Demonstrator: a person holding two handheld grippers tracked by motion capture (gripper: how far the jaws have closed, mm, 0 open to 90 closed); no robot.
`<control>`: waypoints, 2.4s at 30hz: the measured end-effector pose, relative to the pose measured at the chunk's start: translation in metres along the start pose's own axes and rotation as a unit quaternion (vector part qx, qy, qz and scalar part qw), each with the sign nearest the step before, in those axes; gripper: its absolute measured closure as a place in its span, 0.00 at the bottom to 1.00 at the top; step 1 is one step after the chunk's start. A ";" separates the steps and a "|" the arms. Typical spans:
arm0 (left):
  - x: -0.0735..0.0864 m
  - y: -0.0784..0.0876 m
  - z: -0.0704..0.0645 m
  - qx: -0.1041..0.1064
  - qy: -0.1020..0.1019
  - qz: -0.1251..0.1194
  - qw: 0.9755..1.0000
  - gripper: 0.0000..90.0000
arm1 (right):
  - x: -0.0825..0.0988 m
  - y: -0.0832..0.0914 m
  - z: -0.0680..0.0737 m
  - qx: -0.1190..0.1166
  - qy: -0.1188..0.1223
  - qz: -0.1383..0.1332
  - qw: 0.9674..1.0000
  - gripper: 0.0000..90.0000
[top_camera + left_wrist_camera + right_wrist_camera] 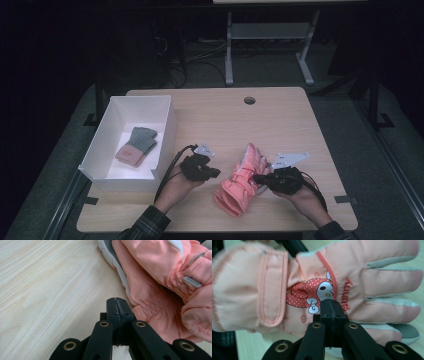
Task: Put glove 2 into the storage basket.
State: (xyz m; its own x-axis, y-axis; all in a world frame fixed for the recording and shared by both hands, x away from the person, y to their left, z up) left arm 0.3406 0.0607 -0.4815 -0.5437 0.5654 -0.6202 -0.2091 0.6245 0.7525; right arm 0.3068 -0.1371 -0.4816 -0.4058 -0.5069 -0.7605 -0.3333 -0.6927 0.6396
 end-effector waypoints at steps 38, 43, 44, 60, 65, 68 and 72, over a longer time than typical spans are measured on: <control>-0.052 -0.043 -0.030 0.066 -0.002 0.027 0.997 0.22 | 0.007 -0.023 0.001 0.009 0.006 0.044 0.999 1.00; -0.044 -0.051 -0.024 0.070 0.021 0.041 0.996 0.19 | 0.008 -0.023 0.002 0.009 0.003 0.048 0.999 1.00; -0.043 -0.052 -0.022 0.071 0.020 0.044 0.996 0.18 | 0.008 -0.024 0.001 0.009 0.004 0.048 0.999 1.00; -0.032 -0.067 -0.021 0.144 0.064 0.083 0.984 0.21 | 0.011 -0.025 0.000 0.007 0.006 0.043 0.999 1.00; -0.032 -0.069 -0.023 0.176 0.067 0.082 0.979 0.31 | 0.012 -0.026 0.001 0.007 0.005 0.042 0.999 1.00; -0.031 -0.068 -0.022 0.187 0.066 0.088 0.976 0.37 | 0.011 -0.026 0.001 0.006 0.005 0.042 0.999 1.00; -0.031 -0.065 -0.022 0.191 0.063 0.084 0.976 0.53 | 0.012 -0.026 0.000 0.006 0.004 0.039 0.999 1.00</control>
State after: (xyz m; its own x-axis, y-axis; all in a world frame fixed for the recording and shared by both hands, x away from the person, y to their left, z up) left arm 0.3531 -0.0096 -0.5063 -0.6452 0.6215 -0.4444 0.1968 0.6972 0.6893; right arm 0.3106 -0.1246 -0.5073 -0.4234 -0.5637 -0.7092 -0.3106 -0.6451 0.6982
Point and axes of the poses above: each handheld gripper's, and its own axes: y roughly backward along the jaws, x roughly out of its underside, z roughly to its left, the point moved 7 cm from there along -y, roughly forward along the jaws, and after that the axes turned 4 degrees about y, right-handed, at the moved point
